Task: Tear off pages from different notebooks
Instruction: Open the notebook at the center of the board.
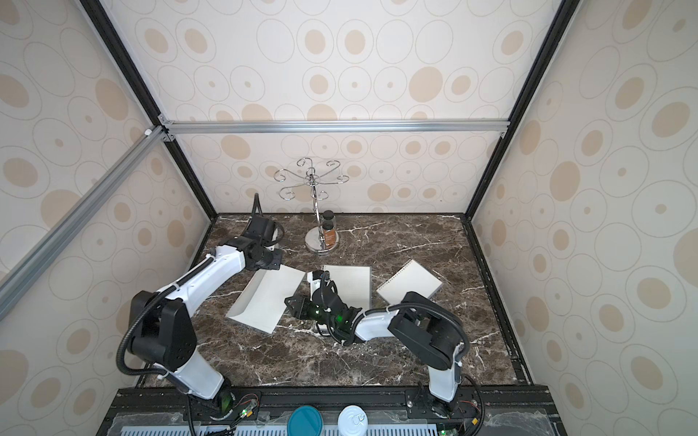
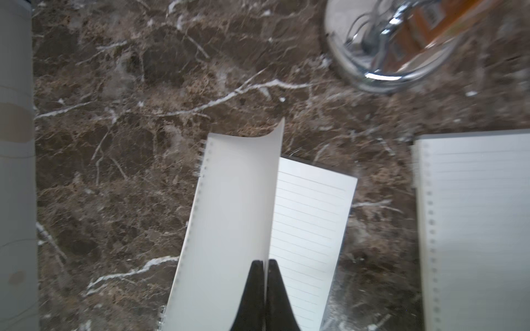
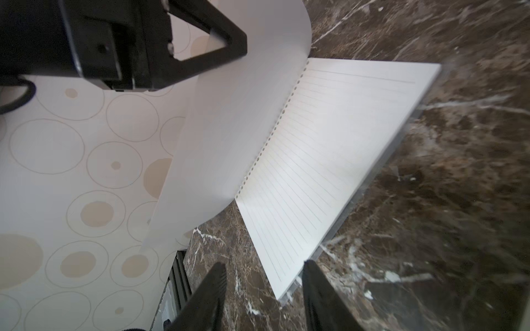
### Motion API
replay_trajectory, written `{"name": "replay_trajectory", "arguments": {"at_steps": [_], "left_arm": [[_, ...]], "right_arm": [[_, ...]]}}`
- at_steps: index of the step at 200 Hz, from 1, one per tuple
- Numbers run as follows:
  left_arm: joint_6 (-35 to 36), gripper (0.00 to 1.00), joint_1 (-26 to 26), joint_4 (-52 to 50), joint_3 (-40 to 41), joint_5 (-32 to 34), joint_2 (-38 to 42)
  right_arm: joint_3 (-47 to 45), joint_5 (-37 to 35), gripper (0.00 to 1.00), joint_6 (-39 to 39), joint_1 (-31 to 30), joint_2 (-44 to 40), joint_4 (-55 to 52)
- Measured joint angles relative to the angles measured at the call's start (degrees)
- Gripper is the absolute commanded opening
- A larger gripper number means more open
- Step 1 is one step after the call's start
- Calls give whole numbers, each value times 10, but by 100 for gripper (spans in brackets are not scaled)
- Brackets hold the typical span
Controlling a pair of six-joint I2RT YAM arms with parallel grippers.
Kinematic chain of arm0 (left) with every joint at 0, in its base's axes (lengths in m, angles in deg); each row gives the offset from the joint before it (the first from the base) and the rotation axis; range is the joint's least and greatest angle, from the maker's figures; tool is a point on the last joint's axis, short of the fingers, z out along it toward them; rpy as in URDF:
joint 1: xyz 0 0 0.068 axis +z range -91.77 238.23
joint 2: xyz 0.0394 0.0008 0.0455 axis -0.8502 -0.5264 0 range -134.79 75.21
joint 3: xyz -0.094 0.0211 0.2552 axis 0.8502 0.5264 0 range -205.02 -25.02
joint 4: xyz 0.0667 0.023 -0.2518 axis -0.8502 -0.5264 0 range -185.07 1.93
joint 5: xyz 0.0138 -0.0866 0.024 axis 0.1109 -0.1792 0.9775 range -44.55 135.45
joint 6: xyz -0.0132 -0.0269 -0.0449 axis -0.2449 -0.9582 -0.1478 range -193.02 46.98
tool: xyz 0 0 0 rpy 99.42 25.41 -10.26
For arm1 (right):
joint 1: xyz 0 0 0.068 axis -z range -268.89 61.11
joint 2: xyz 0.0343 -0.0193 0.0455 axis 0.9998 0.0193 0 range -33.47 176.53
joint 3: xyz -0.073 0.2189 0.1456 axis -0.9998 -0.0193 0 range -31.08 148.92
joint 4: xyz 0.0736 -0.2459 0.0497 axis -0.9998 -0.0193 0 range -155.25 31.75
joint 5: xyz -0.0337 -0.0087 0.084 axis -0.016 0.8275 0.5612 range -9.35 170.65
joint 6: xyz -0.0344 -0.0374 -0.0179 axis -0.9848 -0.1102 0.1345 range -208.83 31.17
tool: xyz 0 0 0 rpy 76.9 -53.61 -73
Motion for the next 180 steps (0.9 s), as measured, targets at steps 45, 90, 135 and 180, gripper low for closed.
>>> {"name": "replay_trajectory", "arguments": {"at_steps": [45, 90, 135, 180], "left_arm": [[-25, 0, 54, 60, 27, -135, 30], [-30, 0, 60, 64, 37, -177, 21], [-18, 0, 57, 55, 54, -85, 50], [-25, 0, 57, 32, 73, -38, 118]], "right_arm": [[-35, -31, 50, -42, 14, -82, -64], [-35, -65, 52, -83, 39, -116, -165], [42, -90, 52, -139, 45, -111, -296], [113, -62, 52, -158, 44, -54, -329]]}}
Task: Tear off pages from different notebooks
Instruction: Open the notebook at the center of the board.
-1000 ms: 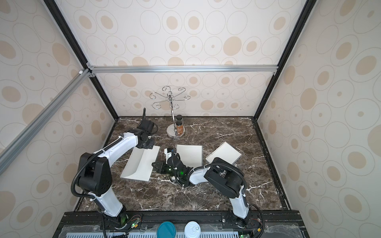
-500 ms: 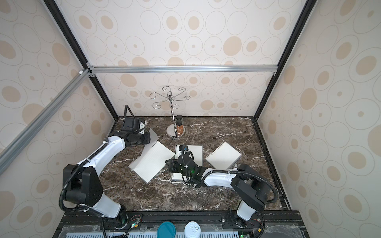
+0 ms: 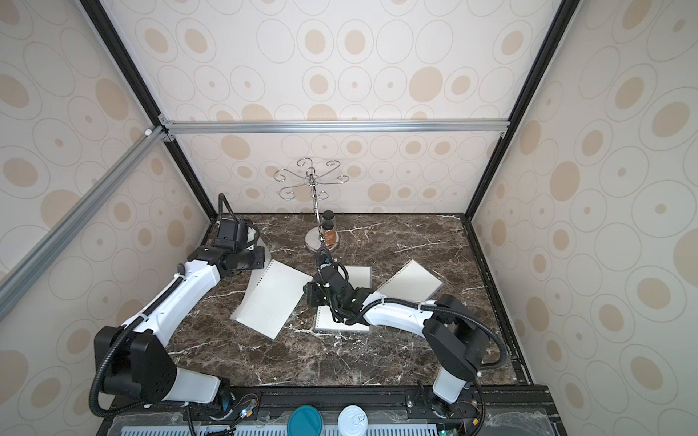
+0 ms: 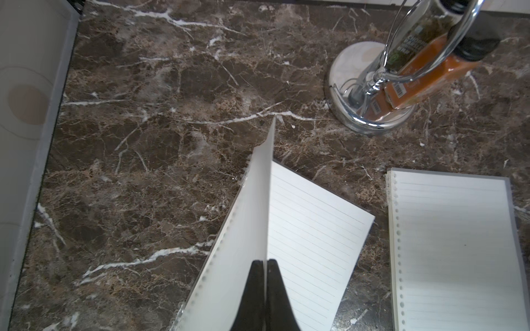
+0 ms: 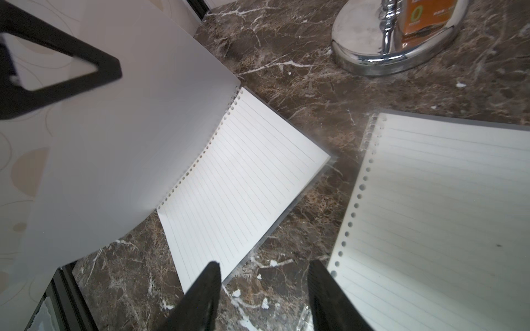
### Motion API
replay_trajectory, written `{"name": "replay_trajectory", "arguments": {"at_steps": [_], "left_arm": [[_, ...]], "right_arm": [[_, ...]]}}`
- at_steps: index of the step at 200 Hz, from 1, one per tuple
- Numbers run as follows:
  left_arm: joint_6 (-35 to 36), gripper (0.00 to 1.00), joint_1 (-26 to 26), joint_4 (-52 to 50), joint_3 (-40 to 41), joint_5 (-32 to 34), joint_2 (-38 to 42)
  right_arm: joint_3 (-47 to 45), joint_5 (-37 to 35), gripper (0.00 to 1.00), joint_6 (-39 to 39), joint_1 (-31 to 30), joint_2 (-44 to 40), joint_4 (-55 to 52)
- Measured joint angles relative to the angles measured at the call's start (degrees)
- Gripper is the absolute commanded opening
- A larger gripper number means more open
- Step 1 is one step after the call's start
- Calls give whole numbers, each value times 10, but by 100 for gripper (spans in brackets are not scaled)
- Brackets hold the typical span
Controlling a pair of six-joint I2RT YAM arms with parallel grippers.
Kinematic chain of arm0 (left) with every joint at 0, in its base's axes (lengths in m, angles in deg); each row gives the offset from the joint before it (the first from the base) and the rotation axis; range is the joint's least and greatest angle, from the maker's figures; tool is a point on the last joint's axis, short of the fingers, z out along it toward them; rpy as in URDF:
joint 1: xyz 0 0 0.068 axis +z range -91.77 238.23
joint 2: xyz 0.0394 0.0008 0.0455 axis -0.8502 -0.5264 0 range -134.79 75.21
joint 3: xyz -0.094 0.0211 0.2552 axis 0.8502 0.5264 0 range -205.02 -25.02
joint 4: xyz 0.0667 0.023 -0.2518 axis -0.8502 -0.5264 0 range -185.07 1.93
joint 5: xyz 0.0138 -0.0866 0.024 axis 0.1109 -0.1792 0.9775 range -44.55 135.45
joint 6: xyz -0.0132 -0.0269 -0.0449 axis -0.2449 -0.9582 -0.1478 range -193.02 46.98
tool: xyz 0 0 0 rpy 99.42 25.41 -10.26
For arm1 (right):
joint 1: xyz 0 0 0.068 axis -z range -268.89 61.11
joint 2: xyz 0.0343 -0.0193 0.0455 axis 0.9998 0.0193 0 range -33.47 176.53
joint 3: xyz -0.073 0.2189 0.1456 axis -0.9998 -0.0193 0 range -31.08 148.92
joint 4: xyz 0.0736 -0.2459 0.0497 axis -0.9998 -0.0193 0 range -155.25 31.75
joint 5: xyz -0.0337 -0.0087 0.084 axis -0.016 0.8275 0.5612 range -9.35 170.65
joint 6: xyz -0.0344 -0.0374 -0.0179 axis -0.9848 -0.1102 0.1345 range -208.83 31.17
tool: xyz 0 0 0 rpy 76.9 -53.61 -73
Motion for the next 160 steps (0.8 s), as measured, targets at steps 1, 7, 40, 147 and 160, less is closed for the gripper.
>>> {"name": "replay_trajectory", "arguments": {"at_steps": [1, 7, 40, 147, 160], "left_arm": [[-1, 0, 0, -1, 0, -2, 2], [-6, 0, 1, -3, 0, -10, 7], [-62, 0, 4, 1, 8, -90, 35], [-160, 0, 109, -25, -8, -156, 50], [-161, 0, 130, -30, 1, -151, 57]], "right_arm": [[1, 2, 52, 0, 0, 2, 0], [3, 6, 52, 0, 0, 11, 0], [5, 34, 54, 3, 0, 46, -1], [-6, 90, 56, 7, 0, 43, 16], [-2, 93, 57, 7, -1, 53, 15]]}}
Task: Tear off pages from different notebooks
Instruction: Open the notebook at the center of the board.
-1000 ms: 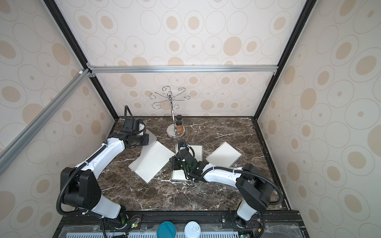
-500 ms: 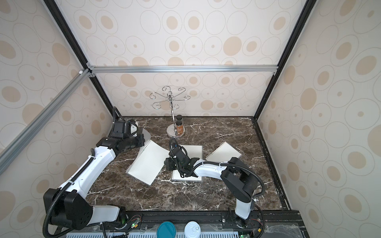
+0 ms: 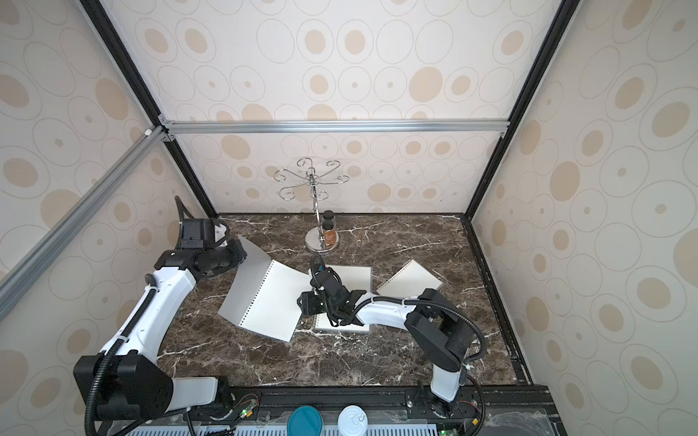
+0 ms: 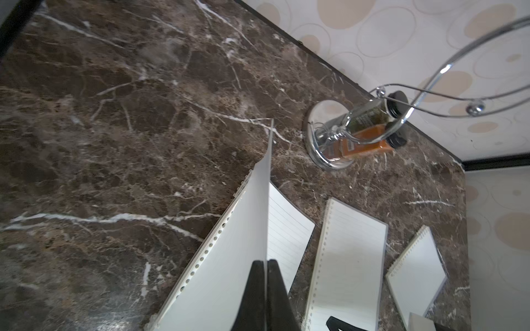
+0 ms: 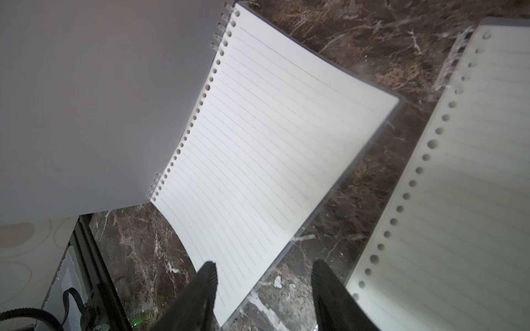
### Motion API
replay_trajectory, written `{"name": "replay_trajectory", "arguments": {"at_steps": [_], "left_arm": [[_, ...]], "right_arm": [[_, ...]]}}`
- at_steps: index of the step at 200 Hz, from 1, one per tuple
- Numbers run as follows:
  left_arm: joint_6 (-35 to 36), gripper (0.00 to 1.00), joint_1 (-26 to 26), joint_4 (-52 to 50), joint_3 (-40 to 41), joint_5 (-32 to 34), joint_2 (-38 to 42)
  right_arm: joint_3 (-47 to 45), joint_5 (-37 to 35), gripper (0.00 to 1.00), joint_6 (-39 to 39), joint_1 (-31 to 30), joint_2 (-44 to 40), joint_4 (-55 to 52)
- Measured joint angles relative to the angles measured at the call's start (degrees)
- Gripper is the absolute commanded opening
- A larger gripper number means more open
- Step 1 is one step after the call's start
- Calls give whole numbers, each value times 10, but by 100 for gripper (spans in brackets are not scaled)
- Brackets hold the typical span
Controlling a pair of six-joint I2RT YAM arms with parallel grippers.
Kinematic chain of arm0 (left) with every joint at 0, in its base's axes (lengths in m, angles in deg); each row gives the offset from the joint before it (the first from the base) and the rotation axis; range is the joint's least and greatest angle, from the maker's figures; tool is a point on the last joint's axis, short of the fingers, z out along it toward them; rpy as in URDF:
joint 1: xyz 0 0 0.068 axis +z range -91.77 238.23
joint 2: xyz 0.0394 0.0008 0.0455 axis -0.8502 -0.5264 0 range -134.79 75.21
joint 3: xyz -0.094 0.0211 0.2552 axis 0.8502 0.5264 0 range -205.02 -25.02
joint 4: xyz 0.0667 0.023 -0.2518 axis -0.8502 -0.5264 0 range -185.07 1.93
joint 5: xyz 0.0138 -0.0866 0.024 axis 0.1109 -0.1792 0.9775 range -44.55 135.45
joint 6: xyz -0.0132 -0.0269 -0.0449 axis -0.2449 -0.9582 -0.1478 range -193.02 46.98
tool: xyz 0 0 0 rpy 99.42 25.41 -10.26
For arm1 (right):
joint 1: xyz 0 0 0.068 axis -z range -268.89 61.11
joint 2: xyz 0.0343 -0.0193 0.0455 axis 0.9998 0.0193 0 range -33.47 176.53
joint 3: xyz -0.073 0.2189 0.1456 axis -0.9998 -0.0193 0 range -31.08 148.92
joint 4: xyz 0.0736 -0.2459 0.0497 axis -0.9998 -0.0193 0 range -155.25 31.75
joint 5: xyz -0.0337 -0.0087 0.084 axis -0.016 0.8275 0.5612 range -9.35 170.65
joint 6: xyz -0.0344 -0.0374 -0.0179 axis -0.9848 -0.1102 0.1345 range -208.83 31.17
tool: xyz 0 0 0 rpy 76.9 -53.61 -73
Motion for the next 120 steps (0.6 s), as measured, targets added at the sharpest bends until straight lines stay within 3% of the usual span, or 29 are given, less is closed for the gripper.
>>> {"name": "replay_trajectory", "arguments": {"at_steps": [32, 86, 120], "left_arm": [[1, 0, 28, -4, 51, 21, 43], [8, 0, 29, 7, 118, 7, 78], [50, 0, 29, 24, 141, 6, 89]], "right_arm": [[59, -5, 59, -14, -6, 41, -42], [186, -38, 65, -49, -23, 132, -105], [268, -64, 67, -76, -25, 199, -165]]}}
